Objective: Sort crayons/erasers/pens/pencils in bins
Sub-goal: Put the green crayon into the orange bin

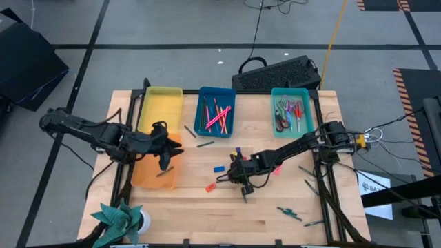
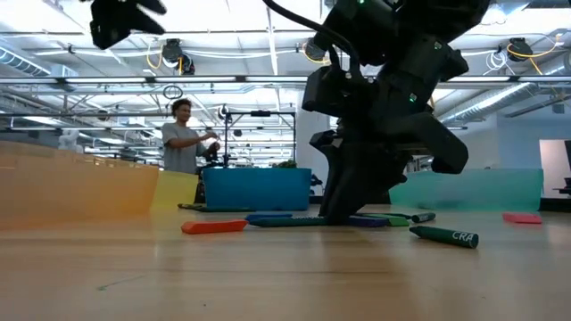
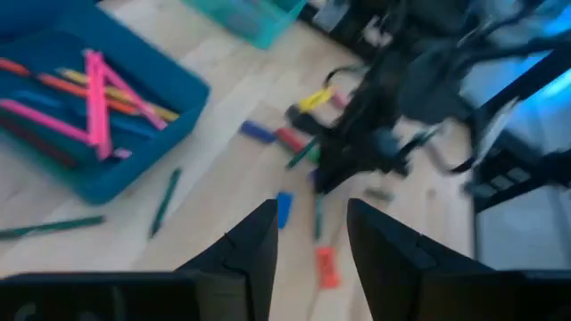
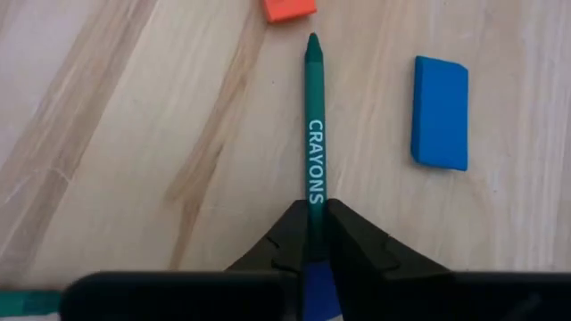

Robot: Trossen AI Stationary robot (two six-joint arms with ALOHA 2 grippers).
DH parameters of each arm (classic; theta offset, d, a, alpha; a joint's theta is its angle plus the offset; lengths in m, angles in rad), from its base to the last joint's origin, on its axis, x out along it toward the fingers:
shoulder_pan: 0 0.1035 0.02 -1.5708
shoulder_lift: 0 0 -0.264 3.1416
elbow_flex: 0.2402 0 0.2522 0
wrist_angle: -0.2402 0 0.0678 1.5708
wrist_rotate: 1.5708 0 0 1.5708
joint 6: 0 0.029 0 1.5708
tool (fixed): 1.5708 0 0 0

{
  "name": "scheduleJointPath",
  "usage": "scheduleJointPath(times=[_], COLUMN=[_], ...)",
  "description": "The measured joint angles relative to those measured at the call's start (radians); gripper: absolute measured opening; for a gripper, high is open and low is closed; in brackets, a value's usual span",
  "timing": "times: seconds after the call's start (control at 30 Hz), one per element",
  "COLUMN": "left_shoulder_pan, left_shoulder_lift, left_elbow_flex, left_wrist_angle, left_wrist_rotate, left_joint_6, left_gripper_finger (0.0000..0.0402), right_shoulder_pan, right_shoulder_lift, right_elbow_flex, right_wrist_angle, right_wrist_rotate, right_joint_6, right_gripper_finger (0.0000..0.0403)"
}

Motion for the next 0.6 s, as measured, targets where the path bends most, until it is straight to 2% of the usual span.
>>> scheduleJointPath(times=[0.13, 0.2, 0.37, 0.53, 0.6], left_shoulder_pan=[-0.001, 0.004, 0.031, 0.067, 0.084], left_shoulder_lift=[0.007, 0.022, 0.092, 0.231, 0.293], left_elbow_flex=[0.000, 0.000, 0.000, 0.000, 0.000], left_wrist_angle=[0.049, 0.047, 0.030, 0.051, 0.082], left_wrist_rotate=[0.003, 0.044, 0.245, 0.445, 0.506], left_joint_6=[-0.094, -0.148, -0.244, -0.362, -0.388], left_gripper_finger=[0.0149, 0.0159, 0.0198, 0.0237, 0.0246], right_shoulder_pan=[0.009, 0.017, 0.040, 0.058, 0.058], right_shoulder_lift=[0.001, -0.003, -0.044, -0.143, -0.171], right_elbow_flex=[0.008, 0.023, 0.077, 0.188, 0.210], right_wrist_angle=[-0.007, -0.015, -0.069, -0.111, -0.112], right_wrist_rotate=[0.007, 0.030, 0.120, 0.227, 0.236], right_joint_6=[-0.039, -0.050, -0.127, -0.221, -0.243], right_gripper_finger=[0.0014, 0.0016, 0.0022, 0.0020, 0.0021])
